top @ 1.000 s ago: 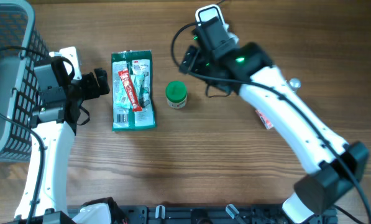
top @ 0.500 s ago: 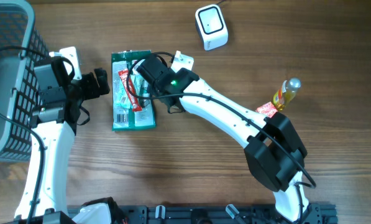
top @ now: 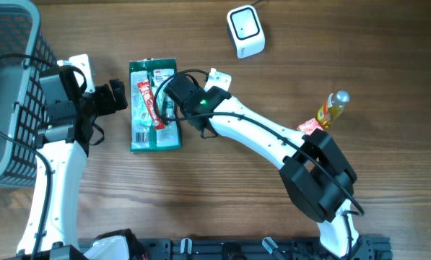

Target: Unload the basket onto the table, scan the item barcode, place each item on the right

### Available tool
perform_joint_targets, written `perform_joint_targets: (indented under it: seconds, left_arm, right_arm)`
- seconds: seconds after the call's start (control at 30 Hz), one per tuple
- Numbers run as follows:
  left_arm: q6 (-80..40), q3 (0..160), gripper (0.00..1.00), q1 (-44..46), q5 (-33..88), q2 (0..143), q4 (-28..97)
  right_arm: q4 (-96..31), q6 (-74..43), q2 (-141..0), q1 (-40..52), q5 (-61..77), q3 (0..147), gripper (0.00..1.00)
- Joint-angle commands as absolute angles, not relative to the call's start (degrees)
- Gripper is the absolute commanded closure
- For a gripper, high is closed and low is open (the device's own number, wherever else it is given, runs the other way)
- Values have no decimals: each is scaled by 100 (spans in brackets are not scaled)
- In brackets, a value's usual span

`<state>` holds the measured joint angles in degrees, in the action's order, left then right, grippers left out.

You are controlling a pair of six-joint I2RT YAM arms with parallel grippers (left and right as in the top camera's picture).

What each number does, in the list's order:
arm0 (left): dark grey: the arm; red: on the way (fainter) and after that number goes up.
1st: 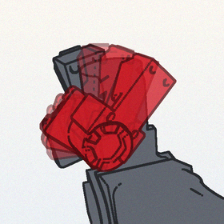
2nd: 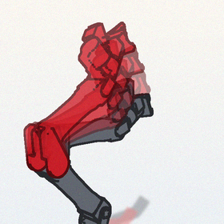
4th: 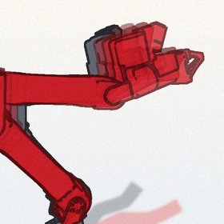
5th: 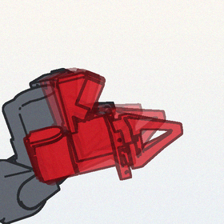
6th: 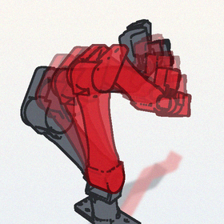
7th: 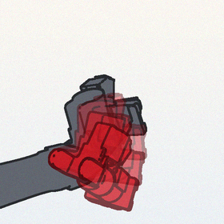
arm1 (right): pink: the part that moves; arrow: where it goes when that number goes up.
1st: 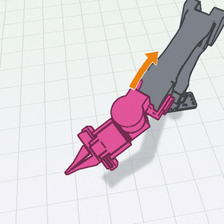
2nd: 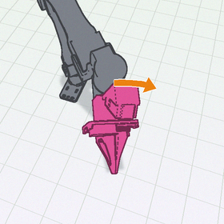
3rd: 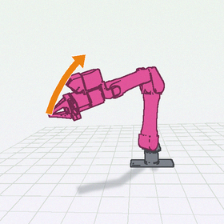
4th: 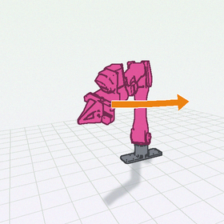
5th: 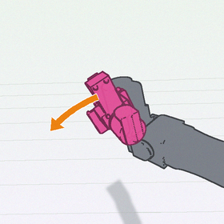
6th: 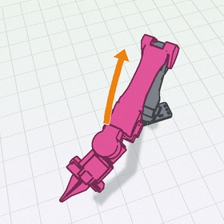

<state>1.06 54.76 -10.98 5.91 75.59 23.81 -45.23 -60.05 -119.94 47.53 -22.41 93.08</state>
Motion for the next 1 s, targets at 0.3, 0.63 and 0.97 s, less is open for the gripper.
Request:
perform_joint_targets:
  seconds: [0.3,0.63,0.97]
  left_arm:
    - [150,5520,0,-1125,615,7577,2368]
    - [150,5520,0,-1125,615,7577,2368]
    - [150,5520,0,-1125,615,7577,2368]
  right_arm:
    - [-5221,-2163,-11990,4685,-2075,9255,0]
    - [-5240,-5789,-11990,4438,-1013,9255,0]
    - [-5356,-8423,-11990,4434,-1066,9253,11]
